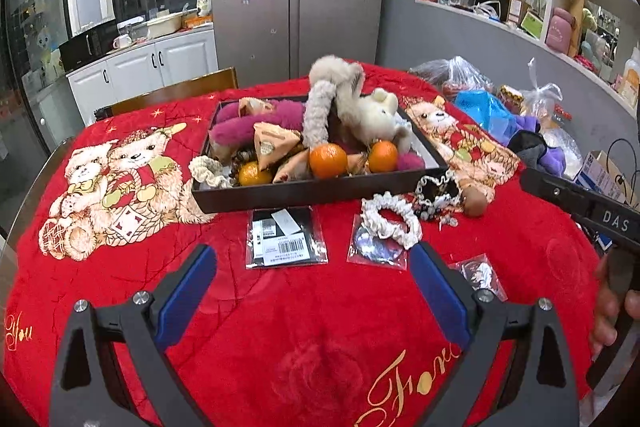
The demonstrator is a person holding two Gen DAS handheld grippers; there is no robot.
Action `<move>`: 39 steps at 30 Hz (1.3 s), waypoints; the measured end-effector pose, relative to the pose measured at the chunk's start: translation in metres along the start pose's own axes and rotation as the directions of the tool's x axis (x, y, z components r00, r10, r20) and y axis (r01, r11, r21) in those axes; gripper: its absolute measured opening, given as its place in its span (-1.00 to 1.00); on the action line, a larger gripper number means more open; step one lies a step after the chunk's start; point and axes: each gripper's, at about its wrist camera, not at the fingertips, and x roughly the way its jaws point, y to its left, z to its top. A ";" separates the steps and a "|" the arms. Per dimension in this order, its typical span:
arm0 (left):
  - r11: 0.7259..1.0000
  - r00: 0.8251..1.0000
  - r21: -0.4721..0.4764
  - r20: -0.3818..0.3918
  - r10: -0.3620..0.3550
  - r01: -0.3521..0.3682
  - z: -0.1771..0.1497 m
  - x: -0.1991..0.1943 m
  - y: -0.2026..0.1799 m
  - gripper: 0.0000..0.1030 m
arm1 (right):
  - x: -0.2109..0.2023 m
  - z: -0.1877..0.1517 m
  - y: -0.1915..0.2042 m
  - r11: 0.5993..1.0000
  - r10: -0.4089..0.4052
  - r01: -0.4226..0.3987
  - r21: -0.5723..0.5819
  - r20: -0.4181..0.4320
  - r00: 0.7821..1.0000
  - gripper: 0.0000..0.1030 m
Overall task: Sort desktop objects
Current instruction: 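Withdraw both open tools from the box back over the table, then grasp the white beaded bracelet with the left tool while the right tool grasps the brown sponge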
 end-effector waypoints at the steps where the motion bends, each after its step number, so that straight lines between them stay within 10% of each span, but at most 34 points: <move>1: 1.000 1.000 0.004 -0.004 0.007 -0.007 0.000 0.002 0.000 0.91 | 0.003 -0.002 -0.001 1.000 -0.004 0.004 0.000 -0.008 1.000 0.56; 26: 0.995 0.993 -0.026 -0.075 -0.093 0.092 0.029 0.082 -0.013 0.91 | 0.053 -0.001 -0.018 0.992 -0.124 0.120 -0.043 -0.089 0.988 0.56; 39: 0.986 0.976 0.104 -0.187 -0.112 0.133 0.033 0.153 -0.056 0.91 | 0.099 0.001 -0.031 0.985 -0.163 0.151 -0.080 -0.171 0.972 0.56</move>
